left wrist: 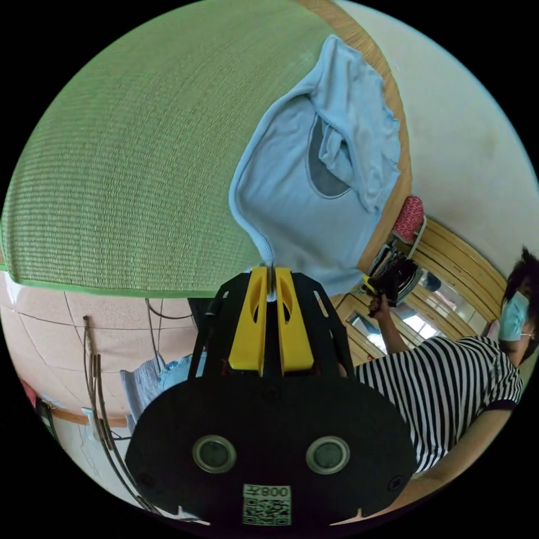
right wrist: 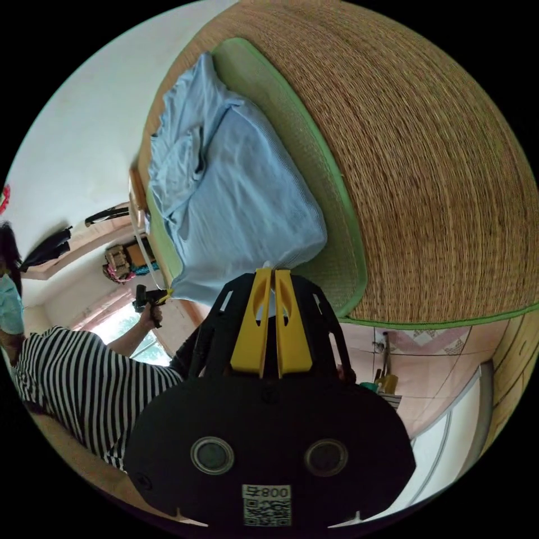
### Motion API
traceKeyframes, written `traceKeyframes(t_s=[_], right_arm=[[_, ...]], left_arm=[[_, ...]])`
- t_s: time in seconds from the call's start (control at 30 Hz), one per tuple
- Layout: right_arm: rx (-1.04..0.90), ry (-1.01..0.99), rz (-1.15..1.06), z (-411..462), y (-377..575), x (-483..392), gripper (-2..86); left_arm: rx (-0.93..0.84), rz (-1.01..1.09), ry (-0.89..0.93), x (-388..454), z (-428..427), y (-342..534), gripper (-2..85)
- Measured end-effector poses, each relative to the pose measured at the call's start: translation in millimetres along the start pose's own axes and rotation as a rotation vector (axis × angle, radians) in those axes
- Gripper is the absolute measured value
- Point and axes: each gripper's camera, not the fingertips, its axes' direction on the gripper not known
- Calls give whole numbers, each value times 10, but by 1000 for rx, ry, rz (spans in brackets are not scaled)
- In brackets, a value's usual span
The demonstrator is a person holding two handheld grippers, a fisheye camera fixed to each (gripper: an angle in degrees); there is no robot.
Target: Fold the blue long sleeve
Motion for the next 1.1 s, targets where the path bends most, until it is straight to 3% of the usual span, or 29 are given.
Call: traceKeyframes(t_s=[0.23, 0.47, 0.87, 1.1], right_arm=[[167, -217, -102, -731, -327, -444, 5], [165, -135, -267, -1170, -1114, -1207, 4], [171, -140, -313, -1375, -1730, -2063, 6], [130, 5, -157, -1178, -2522, -2454, 13]], left_arm=[[255, 114, 218, 614, -741, -319, 20], [343, 293, 189, 1405, -1210, -1092, 21], [437, 242, 278, 2074, -1578, -1547, 30], [472, 82, 60, 2388, -1525, -2253, 66]])
